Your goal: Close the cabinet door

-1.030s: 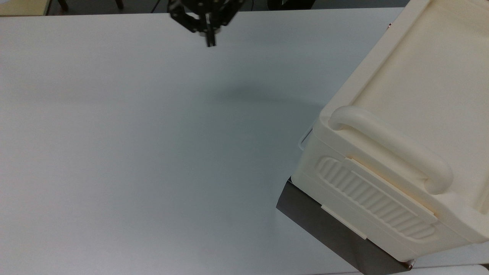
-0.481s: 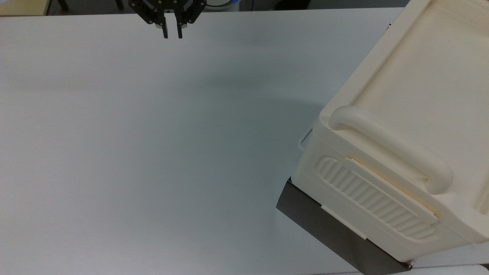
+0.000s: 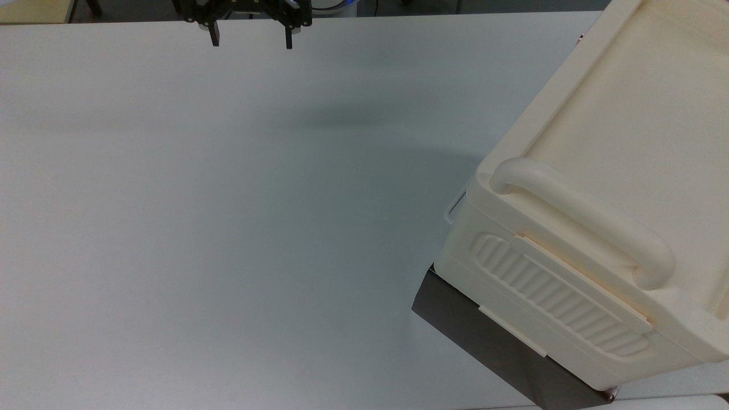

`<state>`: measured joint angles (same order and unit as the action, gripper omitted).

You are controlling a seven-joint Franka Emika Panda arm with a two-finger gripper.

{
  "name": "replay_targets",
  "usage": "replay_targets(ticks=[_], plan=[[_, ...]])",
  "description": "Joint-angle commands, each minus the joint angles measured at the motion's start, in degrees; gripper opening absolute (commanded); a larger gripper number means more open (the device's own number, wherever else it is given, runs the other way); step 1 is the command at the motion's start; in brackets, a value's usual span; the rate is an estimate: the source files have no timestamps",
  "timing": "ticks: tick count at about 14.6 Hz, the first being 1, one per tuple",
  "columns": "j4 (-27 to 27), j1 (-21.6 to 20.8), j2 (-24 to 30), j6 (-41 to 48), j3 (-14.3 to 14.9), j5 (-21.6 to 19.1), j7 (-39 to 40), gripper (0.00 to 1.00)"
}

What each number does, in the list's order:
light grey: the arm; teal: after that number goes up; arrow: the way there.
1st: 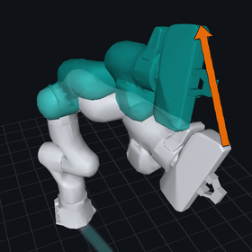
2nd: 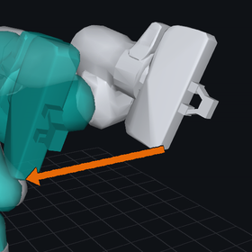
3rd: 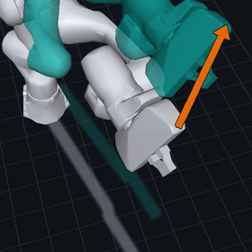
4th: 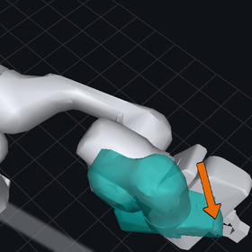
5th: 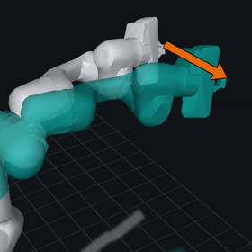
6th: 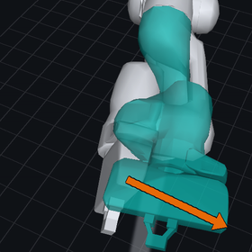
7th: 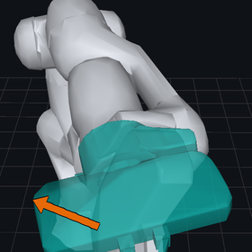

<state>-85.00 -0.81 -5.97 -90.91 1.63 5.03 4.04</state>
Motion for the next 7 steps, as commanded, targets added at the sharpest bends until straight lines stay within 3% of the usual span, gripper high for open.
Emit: replay_targets(ticks=[1,7], plan=[[-2.19,-0.15,2.10,0.82,-0.05,0.86,-3.60,1.00],[-1.92,0.02,2.10,1.52,-0.05,0.51,-3.60,1.00]])
